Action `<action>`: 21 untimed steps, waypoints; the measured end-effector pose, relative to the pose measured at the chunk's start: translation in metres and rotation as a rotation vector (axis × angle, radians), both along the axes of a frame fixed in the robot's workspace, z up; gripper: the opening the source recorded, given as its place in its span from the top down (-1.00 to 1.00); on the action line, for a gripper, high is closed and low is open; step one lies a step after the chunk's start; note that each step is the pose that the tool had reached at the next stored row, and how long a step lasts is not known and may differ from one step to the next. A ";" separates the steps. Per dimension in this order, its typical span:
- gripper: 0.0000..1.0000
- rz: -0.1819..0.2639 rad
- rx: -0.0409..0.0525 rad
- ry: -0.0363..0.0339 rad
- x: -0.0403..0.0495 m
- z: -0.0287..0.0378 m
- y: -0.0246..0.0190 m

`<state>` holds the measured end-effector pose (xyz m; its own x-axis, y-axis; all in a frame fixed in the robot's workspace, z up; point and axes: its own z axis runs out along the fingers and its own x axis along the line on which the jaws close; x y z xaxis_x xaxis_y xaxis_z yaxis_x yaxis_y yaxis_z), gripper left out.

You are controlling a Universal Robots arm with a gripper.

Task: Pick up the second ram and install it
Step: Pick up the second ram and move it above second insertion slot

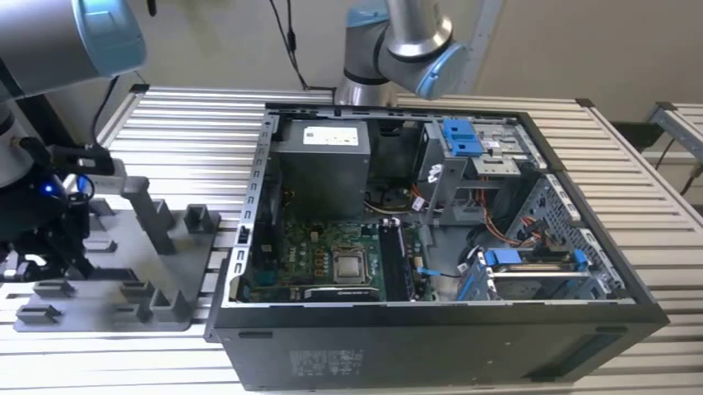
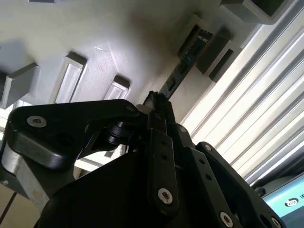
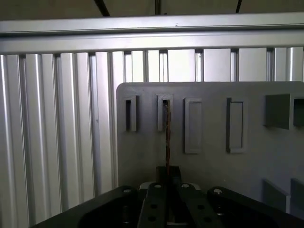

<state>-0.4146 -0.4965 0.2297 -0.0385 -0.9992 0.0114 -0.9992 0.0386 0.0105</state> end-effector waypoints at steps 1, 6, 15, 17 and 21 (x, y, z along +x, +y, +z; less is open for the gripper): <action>0.73 0.000 0.0000 0.0000 0.0000 0.0016 0.0000; 0.73 0.000 -0.0001 0.0001 0.0000 0.0105 0.0000; 0.73 0.000 0.0000 0.0000 0.0000 0.0285 0.0000; 0.73 0.000 0.0000 -0.0001 0.0000 0.0325 0.0000; 0.73 0.000 -0.0001 0.0001 0.0000 0.0408 0.0000</action>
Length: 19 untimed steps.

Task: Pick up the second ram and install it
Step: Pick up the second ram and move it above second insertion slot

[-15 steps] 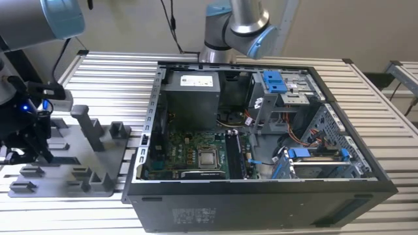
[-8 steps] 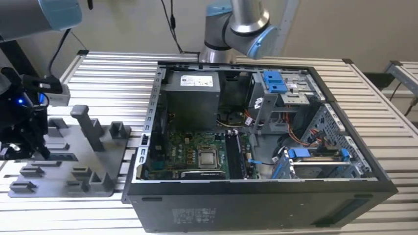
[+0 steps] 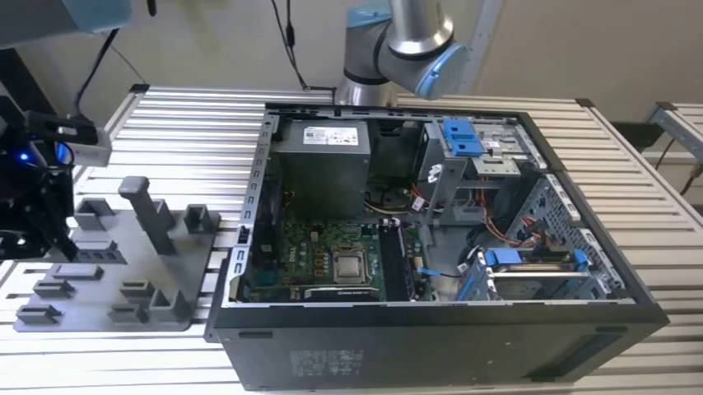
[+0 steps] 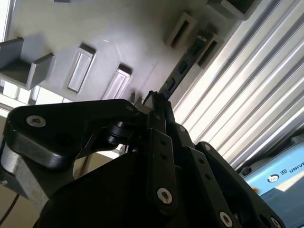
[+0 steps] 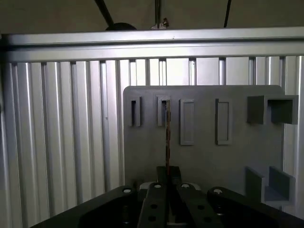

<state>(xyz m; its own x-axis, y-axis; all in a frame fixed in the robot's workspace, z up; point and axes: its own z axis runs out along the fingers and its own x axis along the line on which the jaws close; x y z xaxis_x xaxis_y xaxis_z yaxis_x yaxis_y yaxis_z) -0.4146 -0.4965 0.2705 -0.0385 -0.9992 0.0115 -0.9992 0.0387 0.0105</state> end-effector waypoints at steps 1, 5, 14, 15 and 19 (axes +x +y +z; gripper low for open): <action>0.73 0.000 0.0000 -0.0001 0.0000 0.0020 0.0000; 0.73 0.000 0.0001 -0.0001 0.0000 0.0095 0.0000; 0.73 0.000 0.0000 0.0000 0.0000 0.0270 0.0000; 0.73 0.000 0.0000 -0.0001 0.0000 0.0289 0.0000; 0.73 0.000 0.0001 -0.0001 0.0000 0.0359 0.0000</action>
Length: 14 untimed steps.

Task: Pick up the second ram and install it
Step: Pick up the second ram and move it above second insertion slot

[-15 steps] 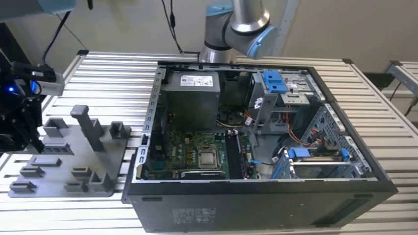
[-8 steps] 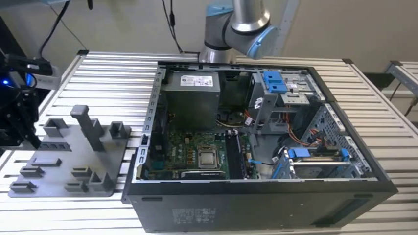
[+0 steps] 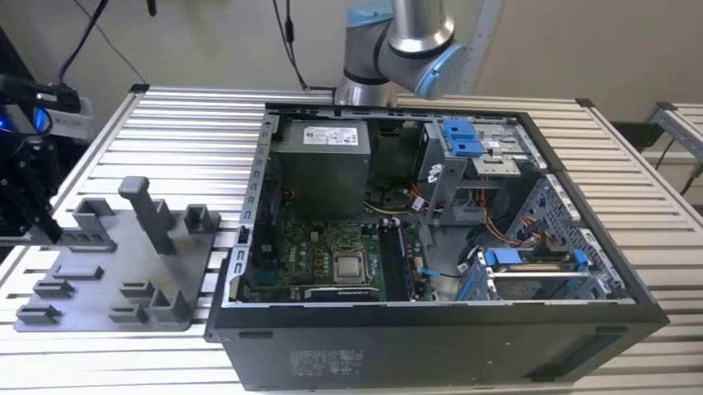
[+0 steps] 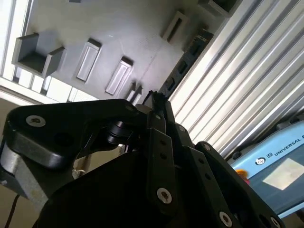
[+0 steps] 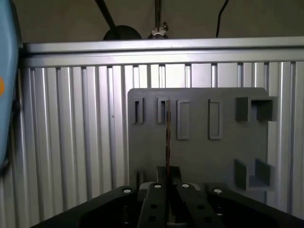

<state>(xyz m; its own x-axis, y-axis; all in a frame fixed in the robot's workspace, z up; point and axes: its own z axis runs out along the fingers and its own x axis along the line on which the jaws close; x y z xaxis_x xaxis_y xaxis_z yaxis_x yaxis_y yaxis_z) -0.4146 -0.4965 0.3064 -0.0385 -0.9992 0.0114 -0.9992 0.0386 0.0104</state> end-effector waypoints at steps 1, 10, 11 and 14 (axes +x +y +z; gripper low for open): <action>0.73 0.000 -0.0001 0.0000 0.0000 0.0017 0.0000; 0.73 0.000 0.0000 0.0000 0.0000 0.0192 0.0000; 0.73 0.000 0.0000 0.0000 0.0000 0.0211 0.0000; 0.73 0.000 -0.0001 0.0000 0.0000 0.0273 0.0000</action>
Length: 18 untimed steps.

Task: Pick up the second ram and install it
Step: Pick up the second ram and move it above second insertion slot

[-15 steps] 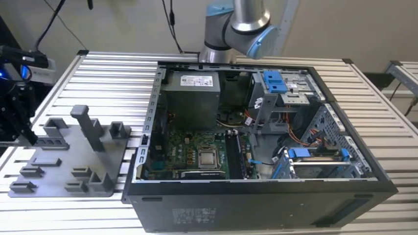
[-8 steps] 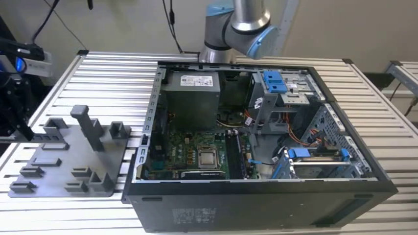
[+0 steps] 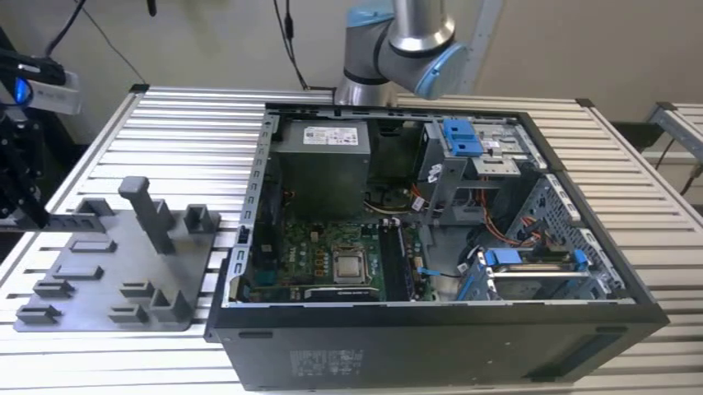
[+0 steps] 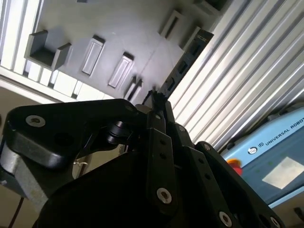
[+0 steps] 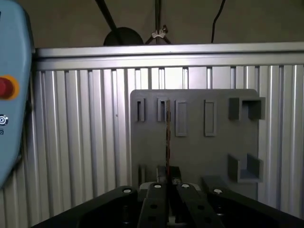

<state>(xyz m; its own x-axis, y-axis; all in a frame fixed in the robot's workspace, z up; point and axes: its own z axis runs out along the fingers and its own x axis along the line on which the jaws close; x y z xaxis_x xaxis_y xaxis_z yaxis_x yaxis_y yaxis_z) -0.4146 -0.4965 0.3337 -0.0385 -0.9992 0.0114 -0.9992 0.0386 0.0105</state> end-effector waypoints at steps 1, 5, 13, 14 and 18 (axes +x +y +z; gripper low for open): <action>0.73 0.000 -0.0001 0.0001 0.0000 0.0025 0.0000; 0.73 0.000 0.0001 0.0000 0.0001 0.0111 0.0000; 0.73 0.000 0.0000 0.0000 0.0000 0.0301 0.0001; 0.73 0.000 0.0000 0.0000 0.0000 0.0327 0.0001; 0.73 0.000 0.0000 0.0000 0.0000 0.0434 0.0001</action>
<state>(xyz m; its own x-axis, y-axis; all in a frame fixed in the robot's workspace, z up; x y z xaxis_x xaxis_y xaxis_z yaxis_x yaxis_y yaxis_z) -0.4146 -0.4963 0.3771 -0.0386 -0.9992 0.0114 -0.9992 0.0387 0.0104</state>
